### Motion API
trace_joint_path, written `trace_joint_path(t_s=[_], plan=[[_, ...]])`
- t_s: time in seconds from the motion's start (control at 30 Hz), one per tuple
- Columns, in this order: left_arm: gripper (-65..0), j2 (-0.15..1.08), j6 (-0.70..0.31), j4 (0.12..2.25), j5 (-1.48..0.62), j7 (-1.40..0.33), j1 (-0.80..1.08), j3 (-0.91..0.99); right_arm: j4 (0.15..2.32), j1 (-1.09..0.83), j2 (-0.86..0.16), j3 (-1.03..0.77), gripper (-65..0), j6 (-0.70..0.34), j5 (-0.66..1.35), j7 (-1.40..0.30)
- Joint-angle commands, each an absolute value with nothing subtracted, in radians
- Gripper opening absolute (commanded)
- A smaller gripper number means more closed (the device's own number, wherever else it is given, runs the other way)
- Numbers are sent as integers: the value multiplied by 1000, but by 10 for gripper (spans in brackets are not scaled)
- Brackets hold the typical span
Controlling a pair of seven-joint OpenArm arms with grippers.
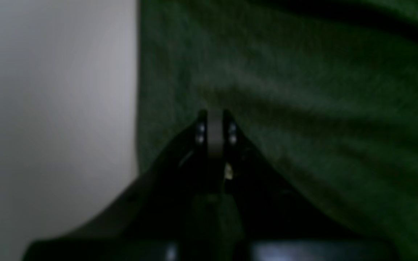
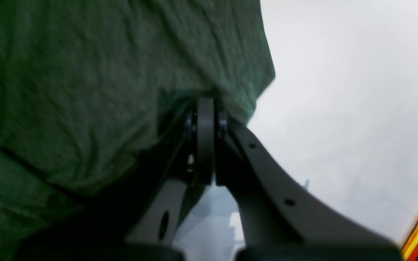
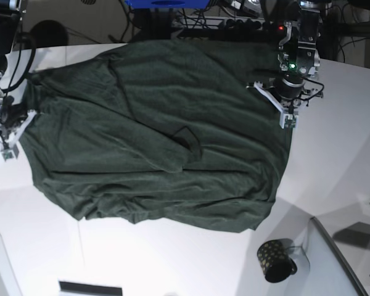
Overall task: Layout the t-shirt on the table in an organized manner, then fold the t-shirt properly
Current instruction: 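Grasp the shirt's corners with both grippers and drag them apart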
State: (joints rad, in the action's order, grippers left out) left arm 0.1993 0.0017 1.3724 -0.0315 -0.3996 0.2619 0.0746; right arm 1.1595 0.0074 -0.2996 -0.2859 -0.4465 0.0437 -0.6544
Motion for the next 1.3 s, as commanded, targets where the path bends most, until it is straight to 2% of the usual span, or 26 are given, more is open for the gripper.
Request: trace_joint_path(t_s=[0.0, 0.2, 0.5, 1.07, 1.27], plan=[[-650, 222, 13, 1348, -25, -424, 240, 77, 1167, 22, -315, -291, -648, -446, 50, -641], [-650, 222, 13, 1214, -24, -423, 151, 74, 1015, 68, -321, -292, -648, -446, 50, -590], [-650, 217, 13, 1187, -24, -429, 27, 71, 881, 116, -321, -292, -648, -441, 50, -527], [-650, 217, 13, 1161, -25, -429, 10, 4, 1153, -35, -295, -298, -648, -443, 51, -567], [-650, 222, 13, 1288, -35, -460, 44, 15, 1288, -87, -292, -300, -647, -443, 51, -568]])
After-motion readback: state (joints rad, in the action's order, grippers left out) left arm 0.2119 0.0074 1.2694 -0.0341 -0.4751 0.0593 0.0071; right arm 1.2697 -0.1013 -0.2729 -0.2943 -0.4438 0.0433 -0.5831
